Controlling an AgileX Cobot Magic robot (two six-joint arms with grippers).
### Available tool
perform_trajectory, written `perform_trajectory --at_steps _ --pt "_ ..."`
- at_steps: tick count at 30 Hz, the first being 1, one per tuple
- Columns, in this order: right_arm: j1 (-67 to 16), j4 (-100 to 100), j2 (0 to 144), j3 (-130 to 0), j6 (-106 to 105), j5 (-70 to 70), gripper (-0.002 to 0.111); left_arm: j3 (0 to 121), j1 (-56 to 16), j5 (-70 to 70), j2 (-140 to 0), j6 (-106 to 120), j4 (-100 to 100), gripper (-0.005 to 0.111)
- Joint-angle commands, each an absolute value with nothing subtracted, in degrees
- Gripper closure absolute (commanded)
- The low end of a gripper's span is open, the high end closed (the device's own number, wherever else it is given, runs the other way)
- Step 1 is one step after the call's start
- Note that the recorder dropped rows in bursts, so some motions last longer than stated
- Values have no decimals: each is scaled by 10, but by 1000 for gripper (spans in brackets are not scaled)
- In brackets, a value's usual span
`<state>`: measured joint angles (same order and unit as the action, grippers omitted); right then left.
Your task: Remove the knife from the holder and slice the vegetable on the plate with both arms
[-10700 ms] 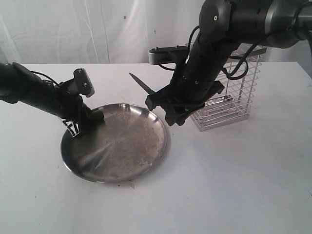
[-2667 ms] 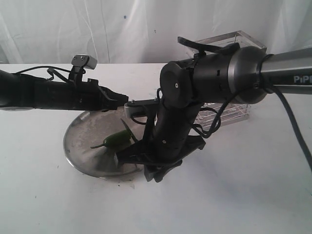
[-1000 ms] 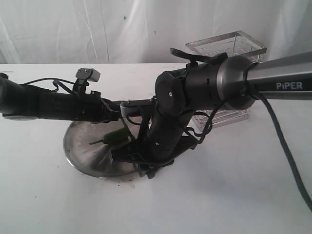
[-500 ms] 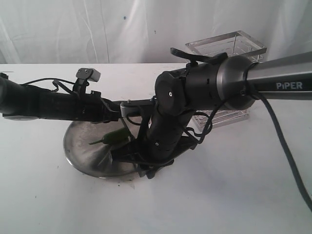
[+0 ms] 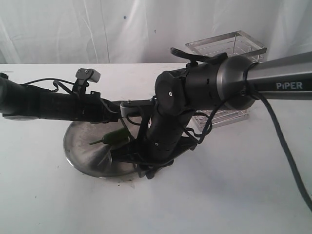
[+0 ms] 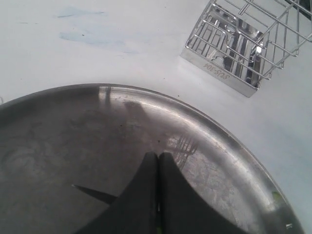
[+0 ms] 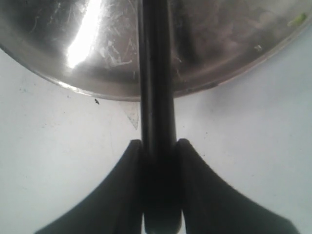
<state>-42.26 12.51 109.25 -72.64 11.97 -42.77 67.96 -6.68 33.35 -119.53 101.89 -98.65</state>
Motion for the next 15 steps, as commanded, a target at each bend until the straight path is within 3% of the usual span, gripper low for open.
perform_trajectory --at_steps 1,15 --pt "-423 125 1087 -725 120 -427 108 680 -68 335 -1194 1026 -999 107" --pt "-423 124 1114 -725 120 -428 108 667 -69 319 -1254 1049 -999 107"
